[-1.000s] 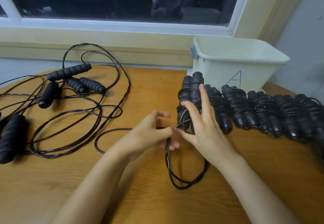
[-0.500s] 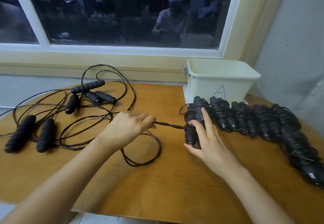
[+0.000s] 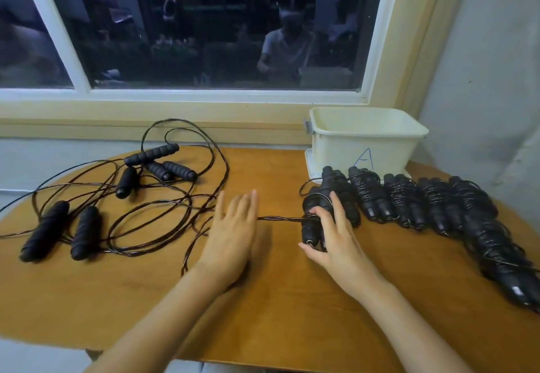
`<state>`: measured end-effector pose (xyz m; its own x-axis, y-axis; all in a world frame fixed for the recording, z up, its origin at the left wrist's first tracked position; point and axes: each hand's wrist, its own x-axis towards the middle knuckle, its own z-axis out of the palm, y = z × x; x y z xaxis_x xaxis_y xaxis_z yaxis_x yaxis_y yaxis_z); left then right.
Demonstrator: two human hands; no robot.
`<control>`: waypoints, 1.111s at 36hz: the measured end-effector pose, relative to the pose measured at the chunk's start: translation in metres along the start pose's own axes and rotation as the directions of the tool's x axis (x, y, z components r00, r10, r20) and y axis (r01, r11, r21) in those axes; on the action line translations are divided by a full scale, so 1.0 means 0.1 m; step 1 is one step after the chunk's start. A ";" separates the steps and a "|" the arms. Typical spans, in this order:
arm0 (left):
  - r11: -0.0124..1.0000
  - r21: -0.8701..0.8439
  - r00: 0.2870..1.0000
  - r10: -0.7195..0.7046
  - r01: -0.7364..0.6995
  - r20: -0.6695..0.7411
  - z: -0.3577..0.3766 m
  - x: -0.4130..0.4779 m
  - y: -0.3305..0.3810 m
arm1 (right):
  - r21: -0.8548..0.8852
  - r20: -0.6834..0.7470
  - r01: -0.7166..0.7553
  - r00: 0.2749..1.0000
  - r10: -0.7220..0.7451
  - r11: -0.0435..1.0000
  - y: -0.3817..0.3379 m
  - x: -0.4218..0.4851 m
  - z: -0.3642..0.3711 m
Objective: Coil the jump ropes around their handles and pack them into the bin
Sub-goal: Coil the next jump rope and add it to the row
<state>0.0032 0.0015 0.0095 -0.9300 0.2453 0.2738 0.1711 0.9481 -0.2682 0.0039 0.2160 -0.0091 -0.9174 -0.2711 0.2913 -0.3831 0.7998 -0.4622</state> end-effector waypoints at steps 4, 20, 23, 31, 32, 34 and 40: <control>0.896 -0.368 0.943 0.138 -0.249 -0.303 0.08 0.02 0.34 | 0.048 0.001 -0.006 1.000 0.006 0.999 0.00 0.10 0.01; -0.248 -0.957 0.980 0.163 0.153 0.114 0.27 0.76 0.06 | 0.322 -0.270 0.266 0.946 -0.181 0.909 0.04 0.60 0.25; -0.373 -0.911 0.983 0.118 0.174 0.140 0.35 0.82 0.05 | 0.266 -0.303 0.265 0.936 -0.181 0.927 0.07 0.65 0.34; -0.464 -0.874 0.976 -0.075 0.145 0.202 0.48 0.82 0.06 | 0.020 -0.246 0.116 0.963 -0.108 0.993 0.12 0.66 0.45; -0.460 -0.879 0.974 -0.105 0.129 0.198 0.48 0.80 0.06 | 0.022 -0.236 0.106 0.967 -0.098 0.994 0.10 0.66 0.44; -0.414 -0.906 0.972 -0.162 0.087 0.167 0.48 0.76 0.06 | 0.042 -0.227 0.086 0.971 -0.074 0.995 0.06 0.64 0.43; -0.172 -0.984 0.977 -0.214 -0.046 -0.009 0.43 0.70 0.19 | 0.281 -0.206 -0.034 0.974 0.095 0.959 -0.03 0.59 0.44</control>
<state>-0.0726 0.0281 -0.0167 -0.9422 0.0388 0.3327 0.3337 0.0251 0.9423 -0.0541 0.1738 -0.0268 -0.9076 -0.0782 0.4125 -0.3668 0.6258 -0.6884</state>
